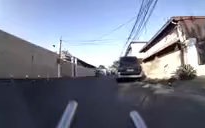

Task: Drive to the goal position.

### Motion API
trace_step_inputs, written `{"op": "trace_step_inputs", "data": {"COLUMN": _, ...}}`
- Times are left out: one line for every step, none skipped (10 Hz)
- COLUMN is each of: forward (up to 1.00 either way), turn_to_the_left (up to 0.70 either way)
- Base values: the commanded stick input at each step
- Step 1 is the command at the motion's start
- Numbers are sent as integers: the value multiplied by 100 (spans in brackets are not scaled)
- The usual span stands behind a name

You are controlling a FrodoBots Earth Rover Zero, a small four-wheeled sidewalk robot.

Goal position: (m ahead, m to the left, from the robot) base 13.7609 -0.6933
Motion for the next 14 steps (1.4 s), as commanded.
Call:
{"op": "trace_step_inputs", "data": {"forward": 85, "turn_to_the_left": -6}}
{"op": "trace_step_inputs", "data": {"forward": 85, "turn_to_the_left": -22}}
{"op": "trace_step_inputs", "data": {"forward": 85, "turn_to_the_left": -34}}
{"op": "trace_step_inputs", "data": {"forward": 85, "turn_to_the_left": -34}}
{"op": "trace_step_inputs", "data": {"forward": 85, "turn_to_the_left": -34}}
{"op": "trace_step_inputs", "data": {"forward": 85, "turn_to_the_left": -34}}
{"op": "trace_step_inputs", "data": {"forward": 85, "turn_to_the_left": -34}}
{"op": "trace_step_inputs", "data": {"forward": 85, "turn_to_the_left": -34}}
{"op": "trace_step_inputs", "data": {"forward": 85, "turn_to_the_left": -34}}
{"op": "trace_step_inputs", "data": {"forward": 85, "turn_to_the_left": -30}}
{"op": "trace_step_inputs", "data": {"forward": 85, "turn_to_the_left": -1}}
{"op": "trace_step_inputs", "data": {"forward": 85, "turn_to_the_left": 0}}
{"op": "trace_step_inputs", "data": {"forward": 85, "turn_to_the_left": 0}}
{"op": "trace_step_inputs", "data": {"forward": 85, "turn_to_the_left": 0}}
